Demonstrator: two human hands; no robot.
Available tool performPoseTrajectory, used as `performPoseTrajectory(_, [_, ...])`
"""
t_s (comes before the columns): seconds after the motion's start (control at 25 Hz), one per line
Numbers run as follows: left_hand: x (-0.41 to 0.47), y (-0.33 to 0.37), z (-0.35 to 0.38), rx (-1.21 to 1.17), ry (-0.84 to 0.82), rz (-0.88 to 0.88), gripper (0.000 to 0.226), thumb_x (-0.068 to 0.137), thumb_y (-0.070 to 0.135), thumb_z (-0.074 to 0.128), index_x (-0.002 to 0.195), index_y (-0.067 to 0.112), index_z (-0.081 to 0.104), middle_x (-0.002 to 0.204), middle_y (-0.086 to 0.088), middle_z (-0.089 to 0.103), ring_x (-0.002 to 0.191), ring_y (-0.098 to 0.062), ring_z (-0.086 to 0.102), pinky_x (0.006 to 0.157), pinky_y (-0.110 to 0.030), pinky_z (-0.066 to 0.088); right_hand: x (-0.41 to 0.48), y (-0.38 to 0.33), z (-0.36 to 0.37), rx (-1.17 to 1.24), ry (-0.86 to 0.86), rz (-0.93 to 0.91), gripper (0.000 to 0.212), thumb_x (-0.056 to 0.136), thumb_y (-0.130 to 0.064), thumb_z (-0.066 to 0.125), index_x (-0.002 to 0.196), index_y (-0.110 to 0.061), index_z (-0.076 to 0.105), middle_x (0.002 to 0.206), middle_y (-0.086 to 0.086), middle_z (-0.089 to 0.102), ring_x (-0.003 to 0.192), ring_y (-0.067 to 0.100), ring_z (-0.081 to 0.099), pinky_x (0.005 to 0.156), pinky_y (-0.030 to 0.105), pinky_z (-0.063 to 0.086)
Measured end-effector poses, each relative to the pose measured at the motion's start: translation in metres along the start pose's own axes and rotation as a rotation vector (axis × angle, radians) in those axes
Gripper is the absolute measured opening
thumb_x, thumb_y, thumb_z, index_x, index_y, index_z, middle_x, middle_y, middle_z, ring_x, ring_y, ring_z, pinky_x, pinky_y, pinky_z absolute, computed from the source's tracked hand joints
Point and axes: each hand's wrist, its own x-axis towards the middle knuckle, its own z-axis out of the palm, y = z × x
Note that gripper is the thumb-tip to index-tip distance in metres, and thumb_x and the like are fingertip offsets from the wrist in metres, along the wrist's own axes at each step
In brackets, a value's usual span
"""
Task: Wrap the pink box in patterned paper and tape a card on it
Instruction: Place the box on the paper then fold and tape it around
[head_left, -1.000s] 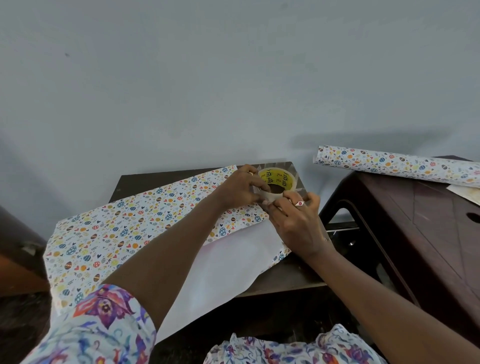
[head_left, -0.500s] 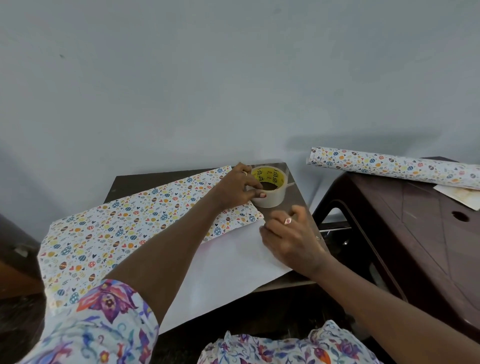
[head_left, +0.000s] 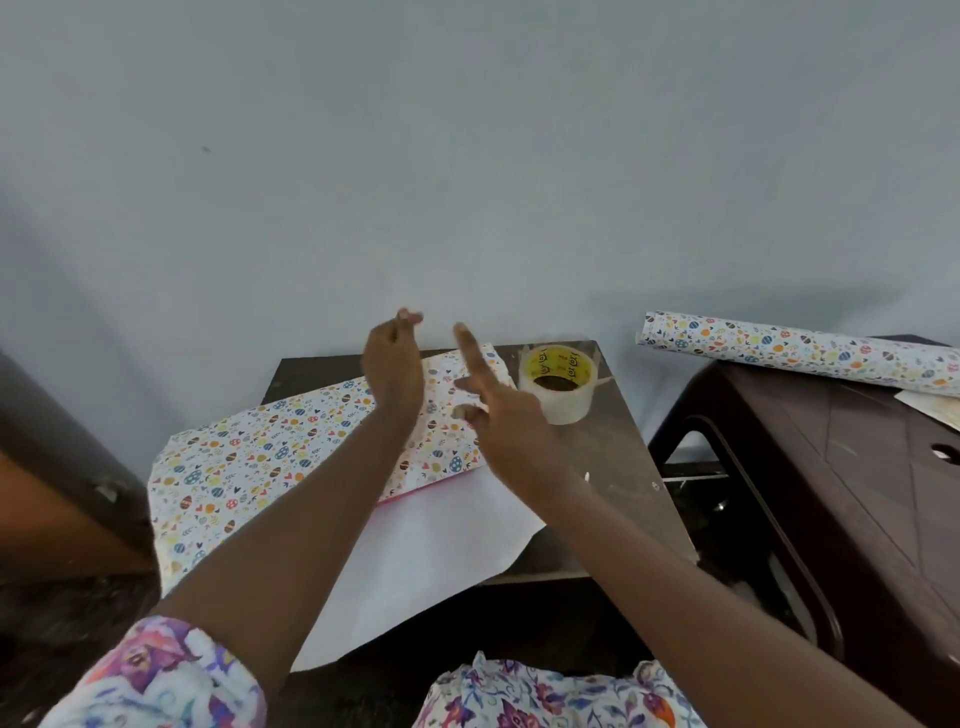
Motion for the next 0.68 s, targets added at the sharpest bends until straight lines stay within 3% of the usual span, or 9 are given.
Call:
performPoseTrajectory(0.08, [0.009, -0.011, -0.035, 0.419, -0.129, -0.148, 0.042, 0.099, 0.036, 0.037, 0.11, 0.007, 0.066, 0.121, -0.013, 0.063, 0.11, -0.024, 0.056, 0.094, -0.035, 0.04, 0.002, -0.003, 0.016, -0.032, -0.185, -0.036, 0.09, 0.094, -0.004, 0.048, 0.131, -0.062, -0.009, 0.134, 0.003, 0.056, 0.114, 0.012, 0.058, 0.095, 0.03, 0.047])
performPoseTrajectory(0.2, [-0.012, -0.023, -0.095, 0.91, -0.351, -0.094, 0.063, 0.091, 0.062, 0.029, 0.135, 0.02, 0.046, 0.149, -0.008, 0.036, 0.137, -0.031, 0.028, 0.11, -0.056, 0.02, -0.003, -0.001, 0.03, -0.094, -0.371, -0.112, 0.101, 0.089, -0.008, 0.06, 0.13, -0.063, -0.014, 0.141, -0.002, 0.049, 0.127, 0.014, 0.048, 0.098, 0.03, 0.041])
performPoseTrajectory(0.28, [-0.037, -0.027, -0.124, 1.002, -0.533, 0.003, 0.096, 0.073, 0.084, 0.015, 0.145, 0.022, 0.027, 0.155, -0.005, 0.02, 0.143, -0.028, 0.015, 0.112, -0.057, 0.013, -0.006, 0.004, 0.034, -0.141, -0.409, -0.143, 0.11, 0.083, -0.014, 0.069, 0.128, -0.067, -0.016, 0.137, 0.0, 0.054, 0.127, 0.017, 0.048, 0.099, 0.034, 0.042])
performPoseTrajectory(0.36, [-0.059, -0.031, -0.144, 1.086, -0.716, 0.123, 0.122, 0.054, 0.094, 0.007, 0.15, 0.017, 0.012, 0.158, -0.005, 0.007, 0.146, -0.024, 0.006, 0.115, -0.05, 0.008, -0.009, 0.005, 0.034, -0.139, -0.417, -0.127, 0.113, 0.079, -0.018, 0.073, 0.126, -0.07, -0.016, 0.134, 0.001, 0.056, 0.128, 0.016, 0.047, 0.101, 0.034, 0.041])
performPoseTrajectory(0.44, [-0.073, -0.038, -0.156, 1.209, -0.782, 0.32, 0.114, 0.064, 0.086, 0.012, 0.15, 0.01, 0.012, 0.156, -0.006, 0.01, 0.145, -0.025, 0.013, 0.116, -0.045, 0.014, -0.01, 0.001, 0.032, -0.113, -0.437, -0.093, 0.107, 0.079, -0.025, 0.072, 0.13, -0.068, -0.012, 0.132, 0.002, 0.057, 0.127, 0.016, 0.049, 0.103, 0.034, 0.039])
performPoseTrajectory(0.48, [-0.074, -0.043, -0.159, 1.259, -0.729, 0.452, 0.101, 0.076, 0.077, 0.017, 0.146, 0.005, 0.025, 0.152, -0.011, 0.025, 0.139, -0.03, 0.03, 0.11, -0.046, 0.028, -0.009, 0.0, 0.031, -0.081, -0.442, -0.067, 0.1, 0.083, -0.028, 0.068, 0.133, -0.065, -0.01, 0.129, 0.003, 0.06, 0.125, 0.016, 0.05, 0.103, 0.034, 0.039])
performPoseTrajectory(0.56, [-0.075, -0.053, -0.16, 1.347, -0.676, 0.615, 0.067, 0.087, 0.052, 0.046, 0.131, 0.001, 0.047, 0.126, -0.02, 0.058, 0.11, -0.036, 0.061, 0.083, -0.049, 0.052, -0.005, -0.001, 0.032, -0.076, -0.42, -0.04, 0.084, 0.094, -0.025, 0.053, 0.135, -0.06, -0.011, 0.117, 0.004, 0.067, 0.121, 0.015, 0.054, 0.1, 0.032, 0.04])
performPoseTrajectory(0.6, [-0.076, -0.055, -0.16, 1.378, -0.656, 0.67, 0.062, 0.082, 0.044, 0.059, 0.129, 0.005, 0.046, 0.119, -0.019, 0.063, 0.103, -0.036, 0.065, 0.076, -0.05, 0.055, -0.004, -0.001, 0.033, -0.107, -0.407, -0.043, 0.08, 0.097, -0.021, 0.047, 0.133, -0.06, -0.013, 0.112, 0.004, 0.069, 0.116, 0.015, 0.058, 0.097, 0.032, 0.043])
performPoseTrajectory(0.68, [-0.079, -0.059, -0.16, 1.371, -0.658, 0.754, 0.054, 0.083, 0.035, 0.054, 0.131, 0.013, 0.04, 0.119, -0.015, 0.064, 0.103, -0.036, 0.065, 0.074, -0.052, 0.056, -0.002, -0.005, 0.037, -0.182, -0.379, -0.09, 0.084, 0.097, -0.013, 0.042, 0.129, -0.066, -0.015, 0.112, 0.003, 0.068, 0.105, 0.014, 0.063, 0.092, 0.036, 0.048])
